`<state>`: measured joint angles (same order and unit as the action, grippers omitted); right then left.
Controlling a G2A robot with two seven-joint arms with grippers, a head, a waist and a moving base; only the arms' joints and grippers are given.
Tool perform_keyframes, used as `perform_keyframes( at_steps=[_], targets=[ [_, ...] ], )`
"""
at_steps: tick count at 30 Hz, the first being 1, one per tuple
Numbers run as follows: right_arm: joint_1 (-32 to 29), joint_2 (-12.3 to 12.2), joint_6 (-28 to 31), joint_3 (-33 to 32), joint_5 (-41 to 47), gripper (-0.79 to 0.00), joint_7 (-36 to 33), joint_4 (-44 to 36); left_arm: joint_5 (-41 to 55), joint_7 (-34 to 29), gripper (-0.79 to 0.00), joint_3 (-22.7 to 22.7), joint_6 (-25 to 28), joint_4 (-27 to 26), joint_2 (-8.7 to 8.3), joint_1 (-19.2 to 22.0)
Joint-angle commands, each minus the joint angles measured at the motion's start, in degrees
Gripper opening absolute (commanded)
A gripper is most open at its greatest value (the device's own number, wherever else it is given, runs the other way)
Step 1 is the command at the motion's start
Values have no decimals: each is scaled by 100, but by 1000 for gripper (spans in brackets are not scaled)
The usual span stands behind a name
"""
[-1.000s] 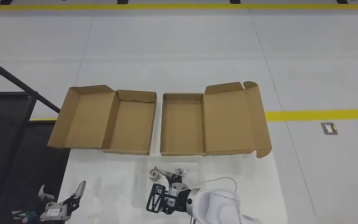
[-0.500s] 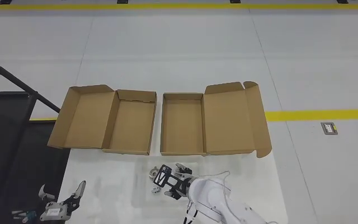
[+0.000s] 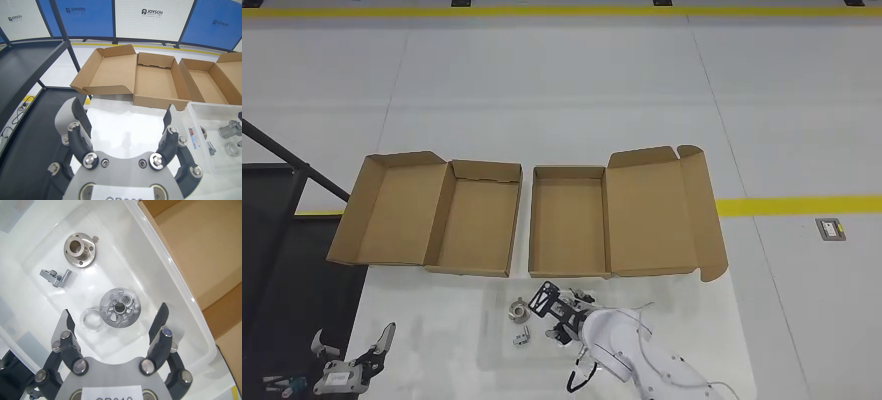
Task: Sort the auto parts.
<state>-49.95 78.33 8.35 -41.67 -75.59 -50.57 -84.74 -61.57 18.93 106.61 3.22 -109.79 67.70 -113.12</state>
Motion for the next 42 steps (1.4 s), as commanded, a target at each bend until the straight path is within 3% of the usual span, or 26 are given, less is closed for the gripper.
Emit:
perform_keyframes(
  at_steps=[1, 2, 3, 6, 8, 10, 11, 15, 20, 25, 38, 42],
  targets=[
    [11, 20, -15, -1, 3, -166, 67, 86, 0, 0, 0, 0, 0, 0, 0, 0],
    [17, 30, -17, -3, -3, -185, 100, 132, 0, 0, 0, 0, 0, 0, 0, 0],
    [20, 40, -16, -2, -3, -292, 123, 175, 0, 0, 0, 0, 0, 0, 0, 0],
    [34, 65, -5, -16, 3, -409, 192, 299, 0, 0, 0, 0, 0, 0, 0, 0],
    [34, 76, -56, -40, -37, -536, 226, 361, 0, 0, 0, 0, 0, 0, 0, 0],
    [9, 83, -80, -73, -51, -745, 296, 323, 0, 0, 0, 0, 0, 0, 0, 0],
    [-17, 80, -78, -89, -78, -785, 296, 271, 0, 0, 0, 0, 0, 0, 0, 0],
    [-279, 24, 139, -333, 123, -785, 638, -523, 0, 0, 0, 0, 0, 0, 0, 0],
    [-704, -177, 1087, -1020, 221, -785, 1297, -2275, 0, 0, 0, 0, 0, 0, 0, 0],
    [-944, -277, 1164, -1557, -307, -785, 2155, -3348, 0, 0, 0, 0, 0, 0, 0, 0],
    [-1063, -280, 1155, -1560, -228, -785, 2343, -3310, 0, 0, 0, 0, 0, 0, 0, 0],
    [-818, -220, 879, -1602, 199, -785, 2412, -2694, 0, 0, 0, 0, 0, 0, 0, 0]
  ],
)
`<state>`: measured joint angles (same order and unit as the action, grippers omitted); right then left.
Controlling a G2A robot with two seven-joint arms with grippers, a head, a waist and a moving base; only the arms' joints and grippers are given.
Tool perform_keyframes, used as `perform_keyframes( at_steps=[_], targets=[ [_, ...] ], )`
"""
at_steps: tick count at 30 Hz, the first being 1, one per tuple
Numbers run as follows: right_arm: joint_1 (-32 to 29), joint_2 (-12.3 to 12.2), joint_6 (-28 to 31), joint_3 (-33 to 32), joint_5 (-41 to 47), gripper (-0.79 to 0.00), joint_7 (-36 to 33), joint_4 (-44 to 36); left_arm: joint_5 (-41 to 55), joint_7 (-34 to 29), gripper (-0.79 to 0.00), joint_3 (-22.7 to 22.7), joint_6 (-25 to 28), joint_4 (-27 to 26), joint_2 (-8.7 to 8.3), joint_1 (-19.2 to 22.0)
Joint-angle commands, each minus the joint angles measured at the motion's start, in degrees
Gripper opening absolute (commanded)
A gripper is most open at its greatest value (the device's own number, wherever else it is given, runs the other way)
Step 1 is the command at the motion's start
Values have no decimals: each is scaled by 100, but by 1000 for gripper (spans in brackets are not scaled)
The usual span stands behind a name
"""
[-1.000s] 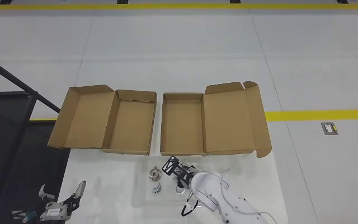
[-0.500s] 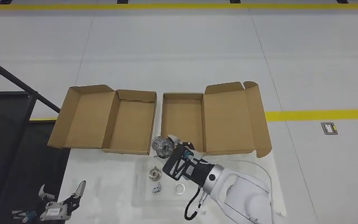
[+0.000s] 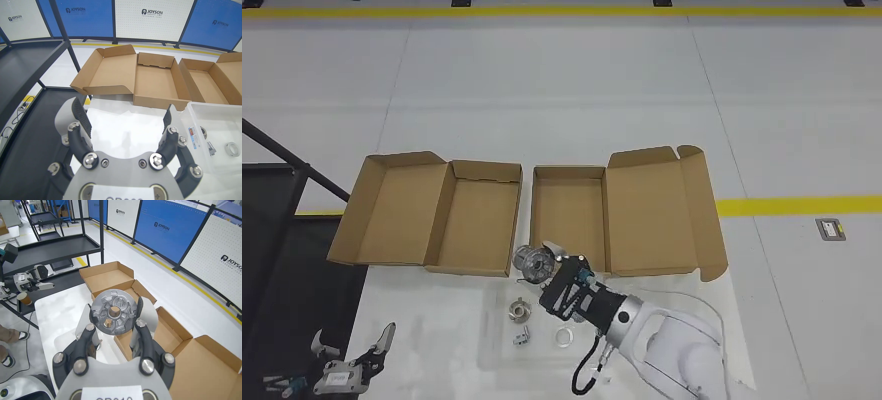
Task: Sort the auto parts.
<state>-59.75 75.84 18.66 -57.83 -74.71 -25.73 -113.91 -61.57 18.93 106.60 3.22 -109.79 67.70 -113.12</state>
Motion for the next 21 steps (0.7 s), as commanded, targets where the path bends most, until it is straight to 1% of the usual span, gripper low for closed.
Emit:
perform_keyframes(
  at_steps=[1, 2, 5, 6, 10, 11, 13, 15, 17, 18, 21],
  targets=[
    [364, 72, -315, 74, 245, -785, -131, 423, 0, 0, 0, 0, 0, 0, 0, 0],
    [609, 118, -493, 152, 265, -785, -259, 678, 0, 0, 0, 0, 0, 0, 0, 0],
    [1448, 312, -1312, 493, 336, -785, -775, 1545, 0, 0, 0, 0, 0, 0, 0, 0],
    [1760, 393, -1571, 643, 359, -785, -944, 1894, 0, 0, 0, 0, 0, 0, 0, 0],
    [2902, 749, -2291, 1189, 639, -785, -1260, 3508, 0, 0, 0, 0, 0, 0, 0, 0],
    [2978, 782, -2309, 1244, 681, -785, -1298, 3686, 0, 0, 0, 0, 0, 0, 0, 0],
    [3482, 987, -2164, 1507, 1071, -785, -1276, 4664, 0, 0, 0, 0, 0, 0, 0, 0],
    [3913, 1220, -2384, 1820, 1134, -785, -1279, 5532, 0, 0, 0, 0, 0, 0, 0, 0],
    [4227, 1492, -2454, 2067, 1434, -785, -1083, 6383, 0, 0, 0, 0, 0, 0, 0, 0],
    [4307, 1563, -2455, 2124, 1501, -785, -1051, 6641, 0, 0, 0, 0, 0, 0, 0, 0],
    [4577, 1884, -2435, 2376, 1704, -785, -889, 7563, 0, 0, 0, 0, 0, 0, 0, 0]
  ],
)
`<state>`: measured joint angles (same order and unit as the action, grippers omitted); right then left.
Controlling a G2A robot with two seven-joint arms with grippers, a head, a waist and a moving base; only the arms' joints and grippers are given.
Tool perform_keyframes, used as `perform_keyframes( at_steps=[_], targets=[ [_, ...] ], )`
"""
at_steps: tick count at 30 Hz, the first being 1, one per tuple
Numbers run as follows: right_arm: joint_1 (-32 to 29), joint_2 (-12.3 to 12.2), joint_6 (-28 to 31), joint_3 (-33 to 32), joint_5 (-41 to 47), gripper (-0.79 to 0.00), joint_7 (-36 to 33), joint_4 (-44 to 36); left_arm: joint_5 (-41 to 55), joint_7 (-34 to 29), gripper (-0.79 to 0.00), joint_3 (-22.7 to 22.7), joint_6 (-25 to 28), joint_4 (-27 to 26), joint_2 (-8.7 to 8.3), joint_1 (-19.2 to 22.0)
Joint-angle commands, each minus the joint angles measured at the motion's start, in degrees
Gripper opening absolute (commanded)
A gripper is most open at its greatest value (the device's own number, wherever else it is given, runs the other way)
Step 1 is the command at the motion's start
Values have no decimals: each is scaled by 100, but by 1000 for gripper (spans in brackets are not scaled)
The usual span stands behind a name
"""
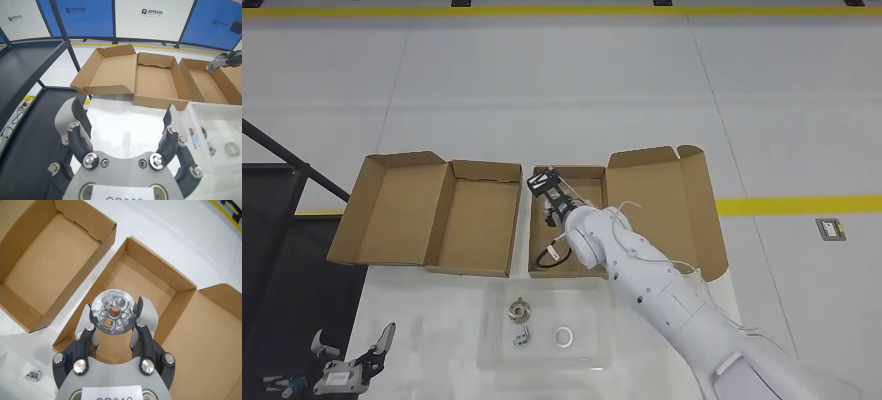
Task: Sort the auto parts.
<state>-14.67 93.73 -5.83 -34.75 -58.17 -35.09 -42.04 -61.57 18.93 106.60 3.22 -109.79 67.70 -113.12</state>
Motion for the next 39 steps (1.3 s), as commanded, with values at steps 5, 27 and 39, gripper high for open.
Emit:
perform_keyframes(
  at_steps=[5, 27, 39],
  targets=[
    [275, 562, 59, 280, 332, -785, 444, 1495, 0, 0, 0, 0, 0, 0, 0, 0],
    [369, 1211, -88, 97, 786, 0, 1445, 3090, 0, 0, 0, 0, 0, 0, 0, 0],
    [534, 1163, 575, -136, 956, 0, 1967, 2997, 0, 0, 0, 0, 0, 0, 0, 0]
  ],
)
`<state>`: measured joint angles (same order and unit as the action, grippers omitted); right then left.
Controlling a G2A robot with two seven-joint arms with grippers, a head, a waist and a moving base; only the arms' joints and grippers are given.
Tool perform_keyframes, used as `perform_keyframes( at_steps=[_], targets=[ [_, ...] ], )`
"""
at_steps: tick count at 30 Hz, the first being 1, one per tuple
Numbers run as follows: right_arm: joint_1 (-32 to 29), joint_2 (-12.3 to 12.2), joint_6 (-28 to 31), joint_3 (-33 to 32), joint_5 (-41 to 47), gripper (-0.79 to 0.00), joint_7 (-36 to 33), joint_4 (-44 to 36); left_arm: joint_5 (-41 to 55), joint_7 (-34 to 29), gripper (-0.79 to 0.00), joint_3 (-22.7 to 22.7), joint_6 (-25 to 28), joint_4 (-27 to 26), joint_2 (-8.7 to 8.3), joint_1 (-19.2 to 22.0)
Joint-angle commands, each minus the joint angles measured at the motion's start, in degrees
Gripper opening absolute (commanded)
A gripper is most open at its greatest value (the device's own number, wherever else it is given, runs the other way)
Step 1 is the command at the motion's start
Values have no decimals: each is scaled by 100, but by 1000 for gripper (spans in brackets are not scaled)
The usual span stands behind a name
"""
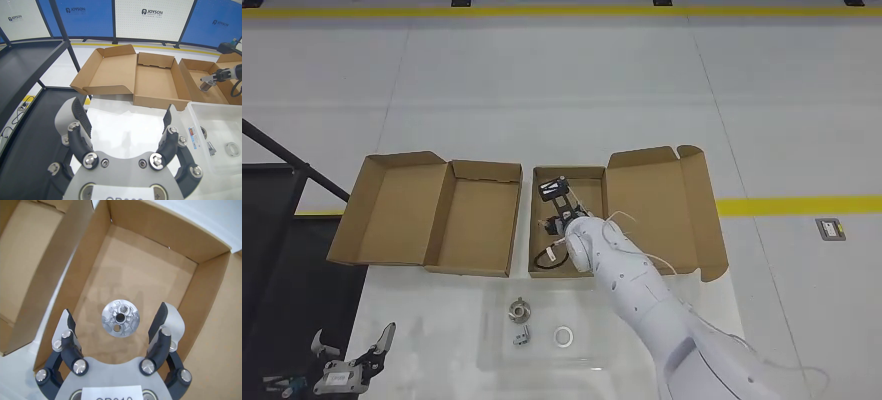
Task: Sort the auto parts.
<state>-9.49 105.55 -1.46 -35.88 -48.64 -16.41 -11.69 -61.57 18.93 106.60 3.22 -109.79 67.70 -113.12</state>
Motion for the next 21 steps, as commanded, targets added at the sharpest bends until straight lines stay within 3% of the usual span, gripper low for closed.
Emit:
perform_keyframes(
  at_steps=[1, 6, 12, 17, 21],
  targets=[
    [25, -32, 207, -38, 7, 0, 162, -59, 0, 0, 0, 0, 0, 0, 0, 0],
    [-29, -178, 855, -169, 24, 0, 654, -316, 0, 0, 0, 0, 0, 0, 0, 0],
    [-221, -462, 1612, -242, -321, 0, 757, -988, 0, 0, 0, 0, 0, 0, 0, 0],
    [-719, -825, 1761, -429, -775, 0, 390, -2392, 0, 0, 0, 0, 0, 0, 0, 0],
    [-1462, -1241, 1961, -820, -1231, 0, -554, -4163, 0, 0, 0, 0, 0, 0, 0, 0]
  ],
)
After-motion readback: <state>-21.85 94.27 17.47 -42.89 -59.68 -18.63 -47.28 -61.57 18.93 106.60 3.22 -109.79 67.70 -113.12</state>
